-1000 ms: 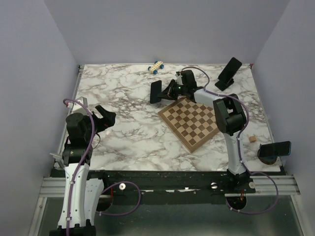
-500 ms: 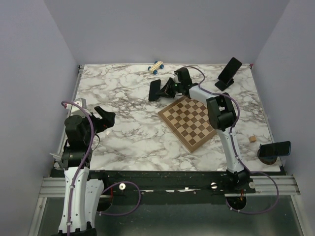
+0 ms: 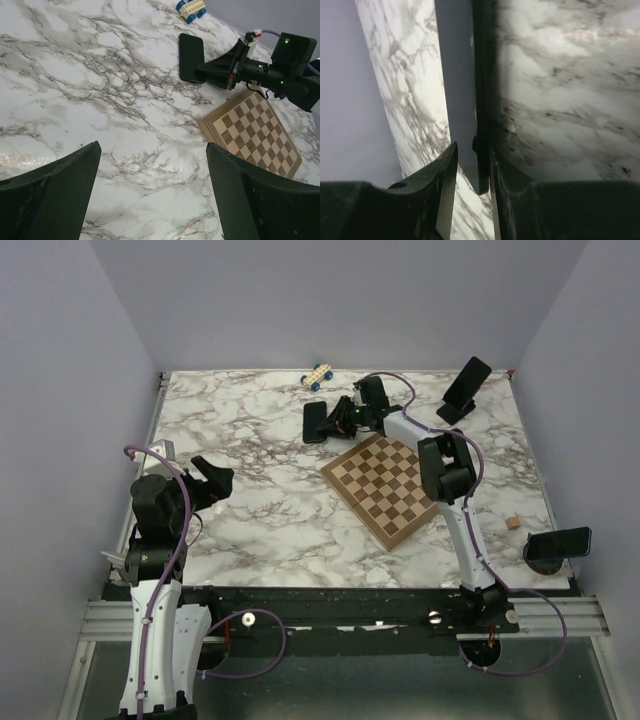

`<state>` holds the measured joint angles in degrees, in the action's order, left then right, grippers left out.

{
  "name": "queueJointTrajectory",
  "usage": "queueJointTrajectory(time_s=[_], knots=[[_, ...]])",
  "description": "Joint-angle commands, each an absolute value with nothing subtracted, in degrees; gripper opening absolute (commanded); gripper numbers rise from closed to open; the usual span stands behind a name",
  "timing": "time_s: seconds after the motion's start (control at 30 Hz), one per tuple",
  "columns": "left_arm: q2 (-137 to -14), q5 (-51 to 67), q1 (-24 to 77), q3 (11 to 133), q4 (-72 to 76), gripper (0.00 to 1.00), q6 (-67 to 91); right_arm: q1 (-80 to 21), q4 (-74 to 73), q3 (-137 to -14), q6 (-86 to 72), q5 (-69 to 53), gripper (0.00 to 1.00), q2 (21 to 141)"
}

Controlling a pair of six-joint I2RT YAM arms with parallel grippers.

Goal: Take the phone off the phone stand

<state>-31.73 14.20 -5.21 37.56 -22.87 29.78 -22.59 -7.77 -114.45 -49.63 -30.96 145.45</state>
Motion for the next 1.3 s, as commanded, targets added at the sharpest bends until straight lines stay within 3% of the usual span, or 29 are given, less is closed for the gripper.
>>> queueJointTrajectory(time_s=[0.0, 0.13, 0.27, 0.33, 0.47, 0.83, 0.97, 1.13, 1.27], knots=[[-32.0, 15.3, -5.5, 37.2, -22.5, 0.94, 29.4, -22.0, -12.7, -116.6, -46.5, -27.5, 0.46, 147.7], [-32.2, 15.5, -5.7, 37.2, -22.3, 0.93, 29.4, -22.0, -14.5, -117.7, -44.7, -26.5, 0.62, 147.9], [-32.5, 15.5, -5.7, 37.2, -22.5, 0.93, 29.4, -22.0, -21.3, -122.2, -40.4, -22.1, 0.72, 147.5], [-32.6, 15.5, -5.7, 37.2, -22.4, 0.93, 29.4, -22.1, -26.7, -125.0, -37.8, -19.3, 0.99, 146.9], [-33.1, 15.9, -5.8, 37.2, -22.2, 0.93, 29.4, -22.5, -32.2, -122.2, -31.7, -11.0, 1.00, 140.7], [-35.2, 25.2, -5.4, 36.6, -16.8, 0.87, 31.1, -22.7, -25.0, -85.4, -25.1, 5.2, 1.00, 107.6], [-38.2, 30.2, -0.3, 37.8, -13.1, 0.86, 33.3, -21.4, -23.7, -76.2, -24.0, 14.1, 1.00, 99.1], [-45.5, 25.1, 12.5, 46.9, -11.4, 0.89, 36.1, -14.0, -24.1, -73.8, -26.9, 10.7, 1.00, 94.1], [-54.0, 24.3, 17.1, 59.4, -13.2, 0.90, 37.1, -9.2, -25.3, -74.1, -30.6, 8.8, 1.00, 92.8]])
